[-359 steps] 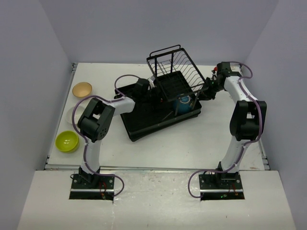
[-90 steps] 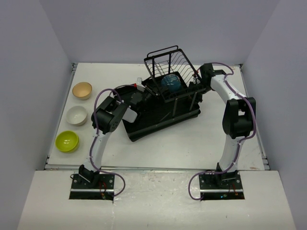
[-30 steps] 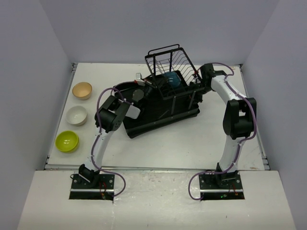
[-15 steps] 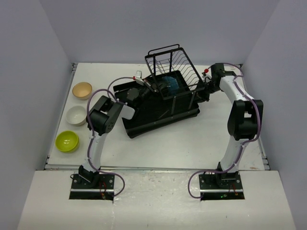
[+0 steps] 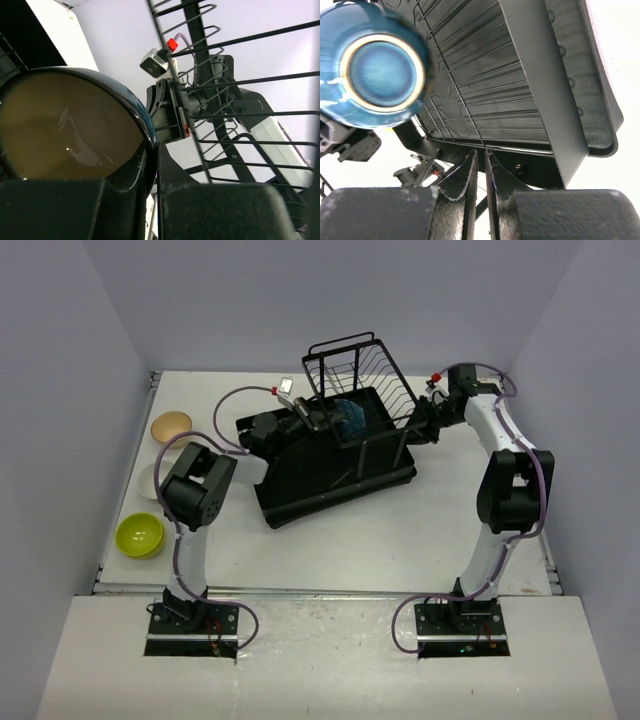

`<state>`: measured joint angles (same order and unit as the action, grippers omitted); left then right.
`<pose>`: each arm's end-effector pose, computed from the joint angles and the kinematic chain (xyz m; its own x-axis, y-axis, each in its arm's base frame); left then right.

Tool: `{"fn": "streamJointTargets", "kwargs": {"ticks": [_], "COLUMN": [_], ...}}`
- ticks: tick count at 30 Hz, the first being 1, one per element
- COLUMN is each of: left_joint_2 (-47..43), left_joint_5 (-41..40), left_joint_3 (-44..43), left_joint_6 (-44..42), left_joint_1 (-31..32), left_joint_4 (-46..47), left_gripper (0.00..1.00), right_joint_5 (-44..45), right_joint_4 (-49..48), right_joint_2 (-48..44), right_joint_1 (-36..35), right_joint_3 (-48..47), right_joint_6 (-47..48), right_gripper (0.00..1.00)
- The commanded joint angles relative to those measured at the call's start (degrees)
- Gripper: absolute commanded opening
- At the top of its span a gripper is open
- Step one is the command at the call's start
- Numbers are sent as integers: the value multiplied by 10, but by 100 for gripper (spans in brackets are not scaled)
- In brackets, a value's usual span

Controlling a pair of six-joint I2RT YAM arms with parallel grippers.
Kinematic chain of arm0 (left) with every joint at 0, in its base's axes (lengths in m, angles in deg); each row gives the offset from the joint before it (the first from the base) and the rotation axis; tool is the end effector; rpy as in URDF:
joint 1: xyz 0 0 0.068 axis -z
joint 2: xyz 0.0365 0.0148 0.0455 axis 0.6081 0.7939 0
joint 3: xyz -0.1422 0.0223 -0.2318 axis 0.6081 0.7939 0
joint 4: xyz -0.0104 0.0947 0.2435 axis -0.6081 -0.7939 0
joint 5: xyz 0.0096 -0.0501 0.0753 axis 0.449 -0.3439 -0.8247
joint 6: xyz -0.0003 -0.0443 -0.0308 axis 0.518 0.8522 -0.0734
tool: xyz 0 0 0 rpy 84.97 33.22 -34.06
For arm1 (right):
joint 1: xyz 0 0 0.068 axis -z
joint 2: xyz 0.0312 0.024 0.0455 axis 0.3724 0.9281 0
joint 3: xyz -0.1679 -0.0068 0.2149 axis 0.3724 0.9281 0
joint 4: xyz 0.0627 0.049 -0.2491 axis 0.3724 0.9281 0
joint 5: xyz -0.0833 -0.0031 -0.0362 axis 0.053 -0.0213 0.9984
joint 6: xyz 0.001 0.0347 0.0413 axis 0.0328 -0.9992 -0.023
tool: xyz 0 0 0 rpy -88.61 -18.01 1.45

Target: Unload the bowls from the dish rack

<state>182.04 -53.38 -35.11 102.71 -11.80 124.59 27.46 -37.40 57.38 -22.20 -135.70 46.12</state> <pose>0.3940 -0.2084 0.1946 -0.7638 -0.5879 -0.2663 0.3231 0.0088 -0.9463 0.4091 0.0247 0.2531 -0.9463 0.2975 -0.1269 0.1347 0.7193 0.6815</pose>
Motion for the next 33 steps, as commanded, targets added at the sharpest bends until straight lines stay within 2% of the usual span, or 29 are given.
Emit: {"fn": "streamJointTargets", "kwargs": {"ticks": [1,9,15,16,18,19,20,22,25,33], "left_joint_2": [-104,-191,-312,-328,-380,-393,-402,-433,-455,-479], "left_joint_5": [32,70,88,80,61,32,9,-62,-131,-263], "left_joint_3": [4,85,123,122,98,89,47,30,41,49], "left_joint_6": [-52,-100,-193,-240,-295,-324,-395,-453,-490,-559], "left_joint_1": [-22,-75,-138,-146,-165,-169,-170,-169,-171,-189], "left_joint_4": [1,-63,-231,-311,-407,-505,-581,-689,-766,-862], "left_gripper": [0,0,0,0,0,0,0,0,0,0], "right_joint_5": [-18,-13,-10,-11,-12,-13,-13,-13,-13,-11], "right_joint_4": [-5,-4,-2,-3,-2,-2,-2,-1,0,1], "right_joint_2": [-38,-42,-55,-58,-64,-67,-68,-76,-90,-102], "right_joint_1": [1,30,54,60,66,67,68,69,68,68], "right_joint_3": [-23,-22,-21,-20,-18,-17,-17,-13,-8,17], "right_joint_6": [-3,-5,-4,-4,-4,-4,-5,-6,-9,-6], "right_gripper": [11,12,13,13,13,13,13,13,14,13]}}
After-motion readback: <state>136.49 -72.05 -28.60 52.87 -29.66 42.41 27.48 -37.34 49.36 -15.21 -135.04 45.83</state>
